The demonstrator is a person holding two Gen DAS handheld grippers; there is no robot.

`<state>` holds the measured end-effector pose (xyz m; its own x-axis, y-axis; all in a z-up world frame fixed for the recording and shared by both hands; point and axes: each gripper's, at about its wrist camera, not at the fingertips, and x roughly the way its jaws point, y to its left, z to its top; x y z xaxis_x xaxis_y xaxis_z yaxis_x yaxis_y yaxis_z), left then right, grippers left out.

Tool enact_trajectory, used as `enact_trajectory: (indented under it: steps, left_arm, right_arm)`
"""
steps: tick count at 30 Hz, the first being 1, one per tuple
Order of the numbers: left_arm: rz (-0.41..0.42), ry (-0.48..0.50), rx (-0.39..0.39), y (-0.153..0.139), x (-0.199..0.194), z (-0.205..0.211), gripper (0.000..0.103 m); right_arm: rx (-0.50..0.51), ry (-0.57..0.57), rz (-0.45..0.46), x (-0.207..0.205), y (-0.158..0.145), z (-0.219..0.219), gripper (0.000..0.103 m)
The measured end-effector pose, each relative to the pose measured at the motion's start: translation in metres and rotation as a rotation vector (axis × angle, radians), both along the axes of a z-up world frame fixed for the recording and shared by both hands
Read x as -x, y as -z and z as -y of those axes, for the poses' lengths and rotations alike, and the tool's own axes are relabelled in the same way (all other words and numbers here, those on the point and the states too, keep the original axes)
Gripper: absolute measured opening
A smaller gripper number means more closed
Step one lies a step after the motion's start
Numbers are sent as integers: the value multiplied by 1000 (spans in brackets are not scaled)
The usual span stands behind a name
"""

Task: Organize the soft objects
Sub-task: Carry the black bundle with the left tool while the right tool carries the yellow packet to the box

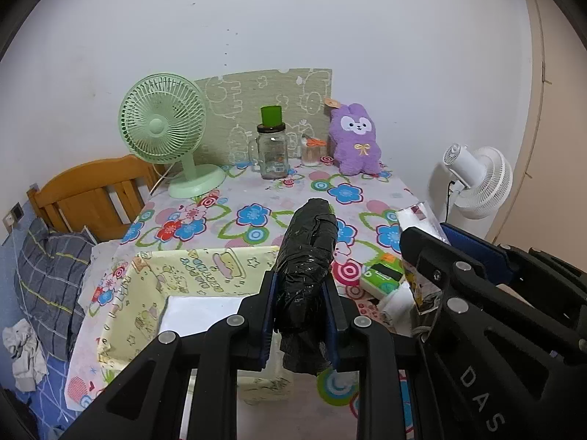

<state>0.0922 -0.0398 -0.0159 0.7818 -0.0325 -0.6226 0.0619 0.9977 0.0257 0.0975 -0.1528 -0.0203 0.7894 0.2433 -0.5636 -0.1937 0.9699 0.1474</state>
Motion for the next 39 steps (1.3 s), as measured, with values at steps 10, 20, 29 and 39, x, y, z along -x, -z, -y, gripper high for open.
enact_trajectory:
  steps: [10,20,29,39]
  left_arm:
    - [17,-14,14,-9,-8,-28,22]
    - [45,-41,20,-14,-14,-57,22]
    - [36,-67,18,-7,-21,-85,22]
    - [-18,-94,24,13,-30,-110,23]
  right_arm:
    - [9,-40,13,-9,-10,-29,23]
    - [-4,-105,6,-20,-19,-57,23]
    - [7,-135,-9,-32,-13,-87,23]
    - [9,-172,-65,-44,6,-116,23]
